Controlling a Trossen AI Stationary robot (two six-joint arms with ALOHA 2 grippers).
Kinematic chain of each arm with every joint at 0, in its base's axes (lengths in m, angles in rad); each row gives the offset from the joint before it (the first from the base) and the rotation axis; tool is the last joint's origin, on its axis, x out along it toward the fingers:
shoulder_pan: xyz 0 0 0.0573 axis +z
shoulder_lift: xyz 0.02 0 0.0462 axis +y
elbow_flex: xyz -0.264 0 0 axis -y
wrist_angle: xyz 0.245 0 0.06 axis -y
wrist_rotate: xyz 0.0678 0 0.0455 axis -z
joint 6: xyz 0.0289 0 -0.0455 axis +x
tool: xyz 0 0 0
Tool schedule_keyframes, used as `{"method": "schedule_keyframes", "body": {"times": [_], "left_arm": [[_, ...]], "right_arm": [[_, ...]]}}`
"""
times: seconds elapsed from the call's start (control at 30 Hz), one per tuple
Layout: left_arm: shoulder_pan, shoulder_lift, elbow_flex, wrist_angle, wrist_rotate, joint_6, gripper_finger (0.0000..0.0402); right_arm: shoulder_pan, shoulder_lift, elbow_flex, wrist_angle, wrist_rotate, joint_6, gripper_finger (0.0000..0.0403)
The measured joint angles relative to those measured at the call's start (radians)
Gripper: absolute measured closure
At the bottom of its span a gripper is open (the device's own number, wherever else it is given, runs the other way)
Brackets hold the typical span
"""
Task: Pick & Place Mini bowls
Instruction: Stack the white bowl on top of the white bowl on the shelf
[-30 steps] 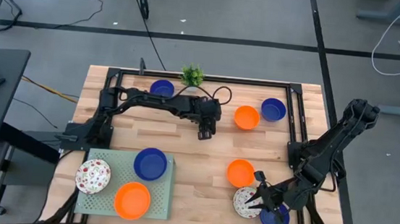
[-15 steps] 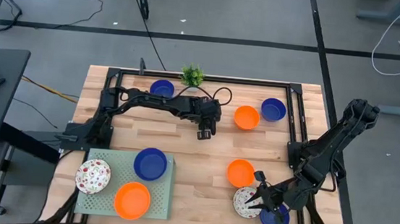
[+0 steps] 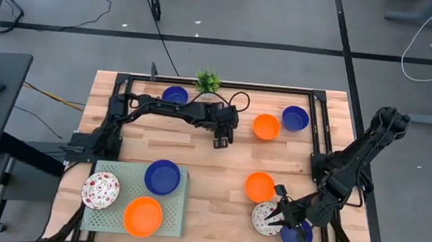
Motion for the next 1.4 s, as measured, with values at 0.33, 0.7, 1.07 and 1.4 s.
{"method": "schedule_keyframes", "body": {"times": [0.33,0.7,1.07,1.4], "left_arm": [[0.002,0.036,0.0,-0.016,0.003,-0.004,0.0303],[-0.001,0.039,0.01,-0.007,0.003,-0.01,0.0367],[-0.016,0.039,0.01,-0.009,0.004,-0.011,0.0284],[-0.016,0.027,0.01,-0.004,-0.007,-0.038,0.03]], "right_arm": [[0.0,0.0,0.0,0.001,0.0,-0.007,0.0319],[0.0,0.0,0.0,0.004,0.0,-0.022,0.0319],[0.0,0.0,0.0,0.004,0.0,-0.022,0.0319],[0.0,0.0,0.0,0.005,0.001,-0.026,0.0319]]}}
